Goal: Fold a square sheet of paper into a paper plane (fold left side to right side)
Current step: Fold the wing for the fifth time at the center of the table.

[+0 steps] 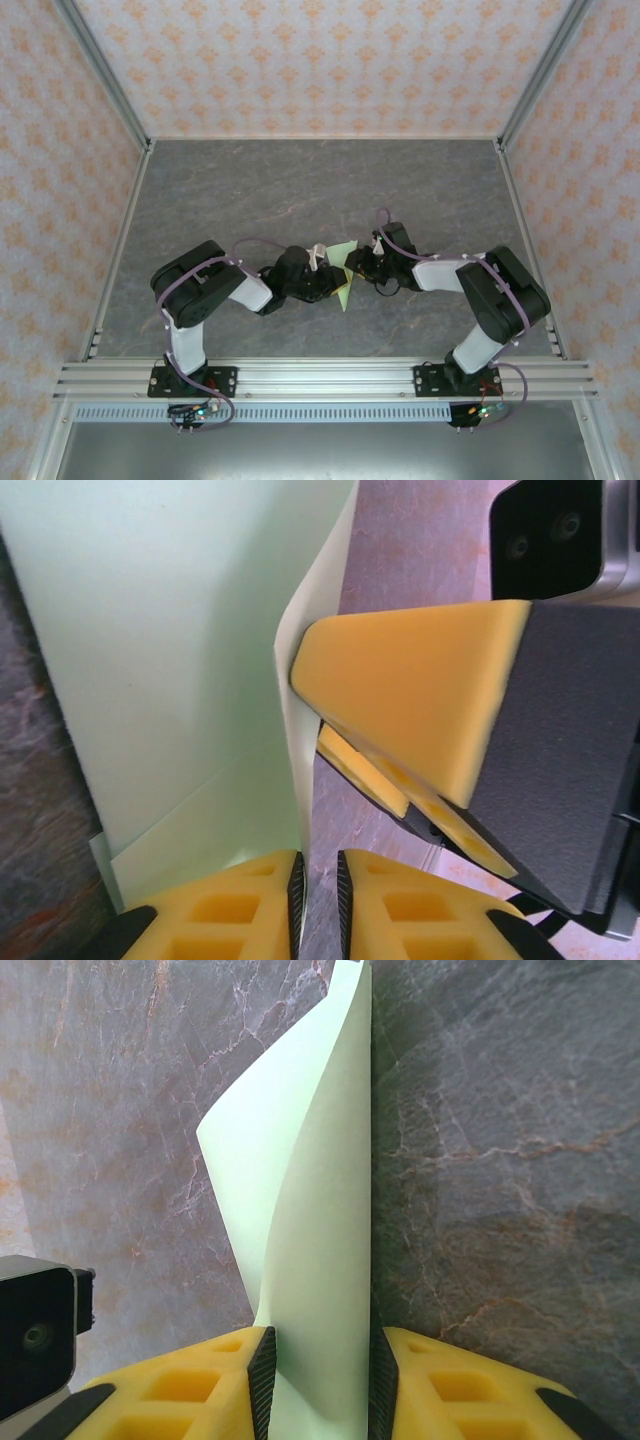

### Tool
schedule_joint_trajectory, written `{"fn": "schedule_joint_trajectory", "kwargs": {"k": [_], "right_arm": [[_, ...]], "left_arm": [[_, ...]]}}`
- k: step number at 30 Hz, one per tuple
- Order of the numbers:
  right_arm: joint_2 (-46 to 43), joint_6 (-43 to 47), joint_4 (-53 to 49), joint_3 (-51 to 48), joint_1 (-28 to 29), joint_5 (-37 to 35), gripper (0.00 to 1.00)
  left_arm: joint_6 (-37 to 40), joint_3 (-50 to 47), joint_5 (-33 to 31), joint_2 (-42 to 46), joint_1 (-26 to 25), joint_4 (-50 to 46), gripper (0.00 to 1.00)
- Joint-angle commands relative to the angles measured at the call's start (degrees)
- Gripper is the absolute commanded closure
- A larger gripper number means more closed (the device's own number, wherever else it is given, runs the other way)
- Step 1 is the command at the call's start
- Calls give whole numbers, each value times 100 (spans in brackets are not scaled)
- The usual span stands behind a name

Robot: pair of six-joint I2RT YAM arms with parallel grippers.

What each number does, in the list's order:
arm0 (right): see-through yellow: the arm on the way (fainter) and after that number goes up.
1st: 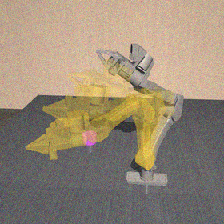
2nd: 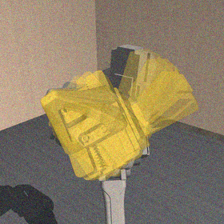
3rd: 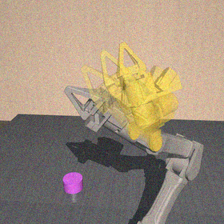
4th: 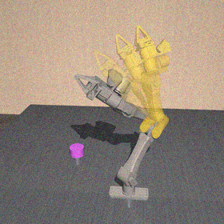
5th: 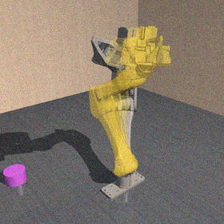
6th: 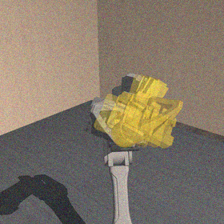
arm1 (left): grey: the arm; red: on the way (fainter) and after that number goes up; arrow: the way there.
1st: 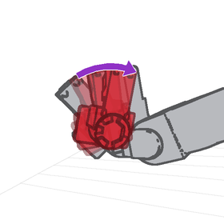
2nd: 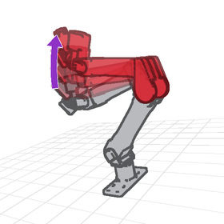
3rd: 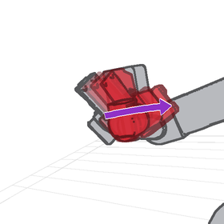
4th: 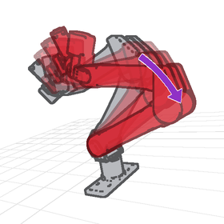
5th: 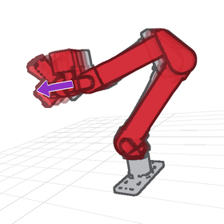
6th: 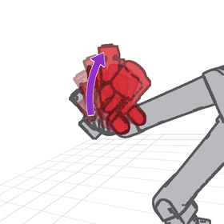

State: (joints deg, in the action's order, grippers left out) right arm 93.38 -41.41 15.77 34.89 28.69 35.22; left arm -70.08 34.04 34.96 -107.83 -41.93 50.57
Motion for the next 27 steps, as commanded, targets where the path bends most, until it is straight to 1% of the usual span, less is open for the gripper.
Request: {"fn": "schedule_joint_trajectory", "kwargs": {"k": [1,3,7,9,16,20,22,27], "right_arm": [[251,-43,45,114,59,108,65],[255,-47,40,114,64,108,65],[239,-52,40,111,60,107,65],[202,-76,89,98,58,125,64],[-52,-65,6,173,60,83,62],[-263,30,-256,302,35,-51,59],[-370,86,-441,374,-3,-165,53],[-591,132,-706,486,-67,-399,34]], "left_arm": [[19,81,-112,-50,-43,57,82],[56,75,-142,-35,-43,-23,85],[82,37,-213,16,-43,-72,93],[124,15,-244,58,-43,-132,95],[197,-72,-306,181,-33,-224,98],[197,-82,-306,201,-31,-206,100],[193,-91,-306,207,-34,-205,100],[197,-117,-323,248,-29,-192,100]]}}
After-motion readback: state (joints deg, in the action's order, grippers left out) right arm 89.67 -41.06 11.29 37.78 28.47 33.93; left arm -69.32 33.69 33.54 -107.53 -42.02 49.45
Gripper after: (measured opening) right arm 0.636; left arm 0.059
